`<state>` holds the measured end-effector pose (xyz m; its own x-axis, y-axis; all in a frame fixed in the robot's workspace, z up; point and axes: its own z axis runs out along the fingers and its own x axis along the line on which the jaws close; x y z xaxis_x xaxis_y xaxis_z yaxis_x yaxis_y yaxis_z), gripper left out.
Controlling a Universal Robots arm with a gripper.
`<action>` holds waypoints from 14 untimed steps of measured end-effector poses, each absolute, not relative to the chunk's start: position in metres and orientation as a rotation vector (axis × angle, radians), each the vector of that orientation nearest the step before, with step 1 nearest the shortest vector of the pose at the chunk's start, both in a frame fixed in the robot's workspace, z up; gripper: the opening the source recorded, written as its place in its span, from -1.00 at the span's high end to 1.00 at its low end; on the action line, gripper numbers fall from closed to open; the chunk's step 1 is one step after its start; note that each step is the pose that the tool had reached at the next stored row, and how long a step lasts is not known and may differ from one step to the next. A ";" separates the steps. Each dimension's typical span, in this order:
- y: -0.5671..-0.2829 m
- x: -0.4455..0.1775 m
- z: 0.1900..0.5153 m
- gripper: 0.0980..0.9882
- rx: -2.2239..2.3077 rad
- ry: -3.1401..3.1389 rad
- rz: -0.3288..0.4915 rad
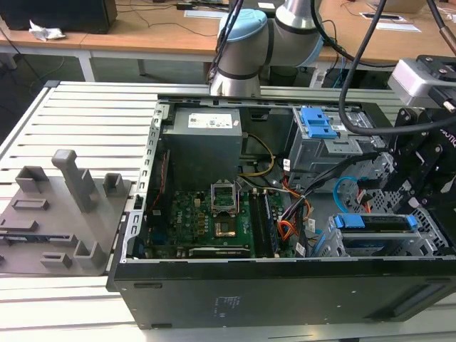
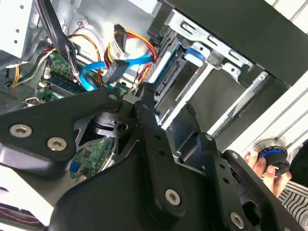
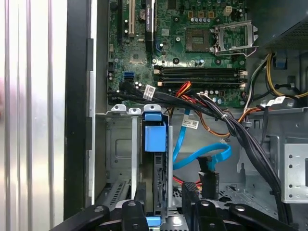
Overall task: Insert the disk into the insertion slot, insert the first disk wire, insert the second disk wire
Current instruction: 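Insert the first disk wire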
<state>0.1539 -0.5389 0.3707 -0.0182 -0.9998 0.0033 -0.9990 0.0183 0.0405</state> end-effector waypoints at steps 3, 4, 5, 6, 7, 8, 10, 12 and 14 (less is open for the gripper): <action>-0.529 0.154 0.371 0.26 2.179 -2.219 -0.041; -0.525 0.154 0.371 0.26 2.179 -2.219 -0.041; -0.519 0.154 0.371 0.26 2.179 -2.219 -0.041; -0.515 0.154 0.371 0.26 2.179 -2.219 -0.041; -0.512 0.154 0.371 0.26 2.179 -2.219 -0.041; -0.505 0.154 0.370 0.26 2.178 -2.218 -0.038; -0.499 0.154 0.370 0.26 2.175 -2.215 -0.032; -0.496 0.154 0.367 0.26 2.172 -2.213 -0.026; -0.495 0.152 0.359 0.26 2.171 -2.212 -0.024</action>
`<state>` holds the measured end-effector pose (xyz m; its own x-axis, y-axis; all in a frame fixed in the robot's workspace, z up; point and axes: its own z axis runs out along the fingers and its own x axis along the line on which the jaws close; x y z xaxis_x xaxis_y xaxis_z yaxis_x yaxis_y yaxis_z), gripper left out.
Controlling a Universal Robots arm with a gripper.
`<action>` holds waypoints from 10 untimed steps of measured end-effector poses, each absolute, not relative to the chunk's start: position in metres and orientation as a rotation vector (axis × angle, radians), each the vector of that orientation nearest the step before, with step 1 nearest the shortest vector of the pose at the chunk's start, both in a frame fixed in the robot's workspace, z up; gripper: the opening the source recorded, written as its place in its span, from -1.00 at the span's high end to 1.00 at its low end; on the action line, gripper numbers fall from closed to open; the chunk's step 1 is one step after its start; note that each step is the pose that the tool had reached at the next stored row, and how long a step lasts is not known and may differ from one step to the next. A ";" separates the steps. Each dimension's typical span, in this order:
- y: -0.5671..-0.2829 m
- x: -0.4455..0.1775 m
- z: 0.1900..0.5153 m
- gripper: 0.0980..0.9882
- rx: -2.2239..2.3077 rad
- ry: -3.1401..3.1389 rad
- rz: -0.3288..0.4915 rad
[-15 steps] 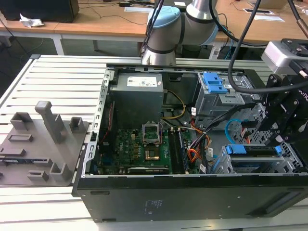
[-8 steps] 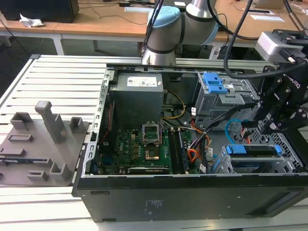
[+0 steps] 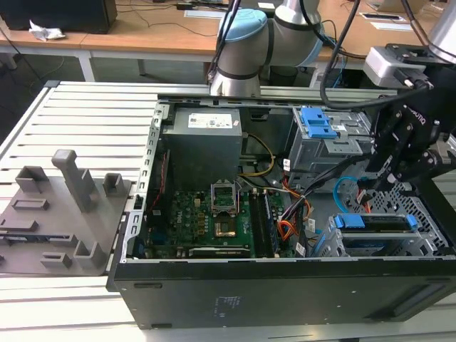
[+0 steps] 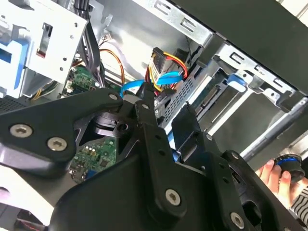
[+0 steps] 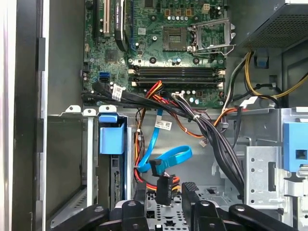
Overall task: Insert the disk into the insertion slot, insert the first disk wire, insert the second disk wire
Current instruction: 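Insert the first disk wire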
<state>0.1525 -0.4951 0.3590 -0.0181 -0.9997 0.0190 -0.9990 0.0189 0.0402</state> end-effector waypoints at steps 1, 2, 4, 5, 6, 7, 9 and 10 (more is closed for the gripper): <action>-0.495 0.152 0.356 0.26 2.171 -2.212 -0.024; -0.495 0.152 0.354 0.26 2.171 -2.212 -0.024; -0.495 0.152 0.351 0.26 2.171 -2.212 -0.024; -0.495 0.152 0.351 0.26 2.171 -2.212 -0.023; -0.495 0.152 0.351 0.26 2.171 -2.212 -0.023; -0.495 0.152 0.351 0.26 2.171 -2.212 -0.024; -0.495 0.152 0.351 0.26 2.171 -2.212 -0.024; -0.495 0.152 0.350 0.30 2.171 -2.212 -0.024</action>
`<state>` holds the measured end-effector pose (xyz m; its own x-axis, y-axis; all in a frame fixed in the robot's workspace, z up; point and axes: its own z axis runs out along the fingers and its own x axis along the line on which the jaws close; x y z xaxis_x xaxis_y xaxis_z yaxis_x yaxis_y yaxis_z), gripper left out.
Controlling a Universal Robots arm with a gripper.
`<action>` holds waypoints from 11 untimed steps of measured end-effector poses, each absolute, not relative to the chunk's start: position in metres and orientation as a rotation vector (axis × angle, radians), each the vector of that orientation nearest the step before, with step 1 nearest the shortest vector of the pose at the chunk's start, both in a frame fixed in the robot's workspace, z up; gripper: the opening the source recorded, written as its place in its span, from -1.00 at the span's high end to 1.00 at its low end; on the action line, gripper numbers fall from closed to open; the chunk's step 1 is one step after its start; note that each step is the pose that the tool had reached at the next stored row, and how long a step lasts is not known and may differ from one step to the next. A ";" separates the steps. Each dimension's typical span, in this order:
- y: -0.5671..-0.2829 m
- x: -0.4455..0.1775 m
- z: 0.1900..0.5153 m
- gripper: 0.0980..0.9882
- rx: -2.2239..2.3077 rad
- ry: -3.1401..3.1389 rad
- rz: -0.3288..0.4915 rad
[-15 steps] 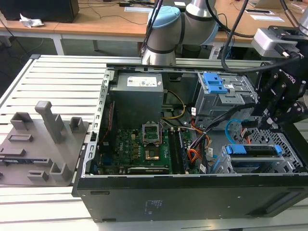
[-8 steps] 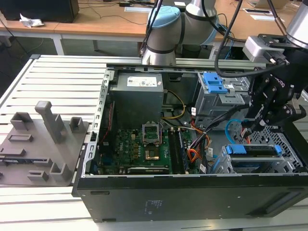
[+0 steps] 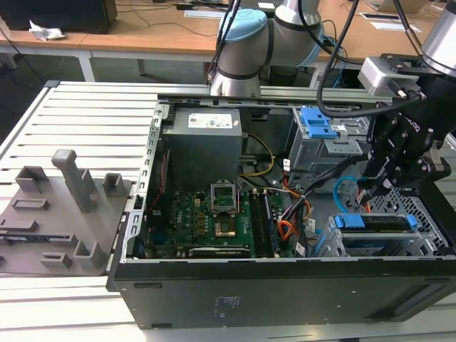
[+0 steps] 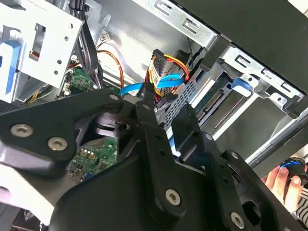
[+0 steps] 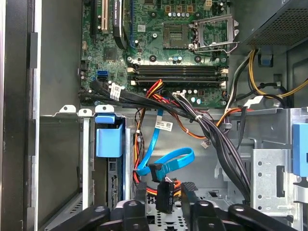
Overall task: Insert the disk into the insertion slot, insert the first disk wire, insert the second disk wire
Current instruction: 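Insert the first disk wire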
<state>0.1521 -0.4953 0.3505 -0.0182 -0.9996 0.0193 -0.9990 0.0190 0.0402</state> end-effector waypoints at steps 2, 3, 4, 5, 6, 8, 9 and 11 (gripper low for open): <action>-0.495 0.152 0.350 0.59 2.171 -2.212 -0.023; -0.495 0.152 0.350 0.59 2.171 -2.212 -0.024; -0.495 0.152 0.350 0.73 2.171 -2.212 -0.023; -0.495 0.152 0.350 0.81 2.171 -2.212 -0.024; -0.495 0.152 0.350 0.81 2.171 -2.212 -0.024; -0.495 0.152 0.350 0.81 2.171 -2.212 -0.024; -0.495 0.152 0.350 0.81 2.171 -2.212 -0.024; -0.495 0.152 0.350 0.81 2.171 -2.212 -0.023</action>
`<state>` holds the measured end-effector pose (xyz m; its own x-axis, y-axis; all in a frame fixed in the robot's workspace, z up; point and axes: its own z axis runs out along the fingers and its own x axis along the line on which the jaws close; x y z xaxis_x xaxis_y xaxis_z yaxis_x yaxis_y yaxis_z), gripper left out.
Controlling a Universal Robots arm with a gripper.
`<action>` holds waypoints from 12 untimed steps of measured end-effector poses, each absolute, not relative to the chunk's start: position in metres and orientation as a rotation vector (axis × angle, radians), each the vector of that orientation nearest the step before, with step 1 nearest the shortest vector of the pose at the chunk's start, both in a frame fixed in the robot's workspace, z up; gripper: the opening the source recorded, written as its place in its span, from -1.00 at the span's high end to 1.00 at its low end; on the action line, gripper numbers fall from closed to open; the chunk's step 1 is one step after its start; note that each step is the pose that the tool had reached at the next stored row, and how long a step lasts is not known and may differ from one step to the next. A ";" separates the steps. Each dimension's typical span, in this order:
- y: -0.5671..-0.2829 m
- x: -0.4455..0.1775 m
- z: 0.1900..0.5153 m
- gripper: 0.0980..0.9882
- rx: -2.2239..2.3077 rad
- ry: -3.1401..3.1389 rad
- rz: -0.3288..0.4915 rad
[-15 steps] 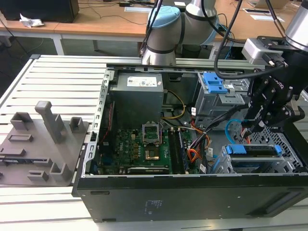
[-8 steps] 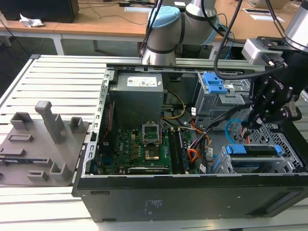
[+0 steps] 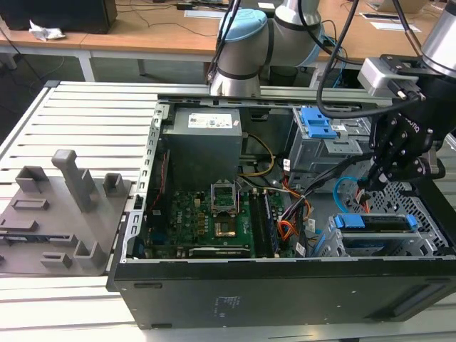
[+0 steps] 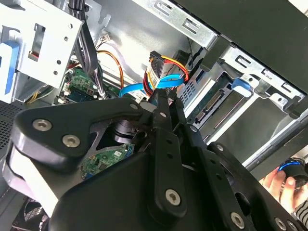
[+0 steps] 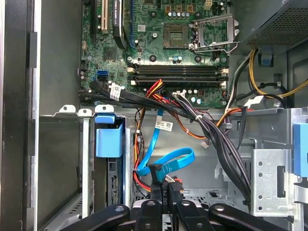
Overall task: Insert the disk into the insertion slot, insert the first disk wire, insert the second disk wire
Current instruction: 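Insert the first disk wire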
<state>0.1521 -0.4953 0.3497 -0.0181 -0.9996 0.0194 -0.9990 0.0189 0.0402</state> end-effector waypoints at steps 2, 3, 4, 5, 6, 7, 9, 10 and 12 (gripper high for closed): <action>-0.495 0.152 0.350 0.81 2.171 -2.212 -0.024; -0.495 0.154 0.349 0.81 2.171 -2.212 -0.024; -0.495 0.155 0.350 0.81 2.171 -2.212 -0.024; -0.495 0.159 0.350 0.81 2.171 -2.211 -0.025; -0.495 0.161 0.350 0.81 2.171 -2.211 -0.025; -0.495 0.162 0.350 0.81 2.171 -2.211 -0.025; -0.495 0.162 0.350 0.81 2.171 -2.212 -0.025; -0.495 0.162 0.350 0.81 2.171 -2.211 -0.025; -0.496 0.162 0.350 0.81 2.171 -2.211 -0.025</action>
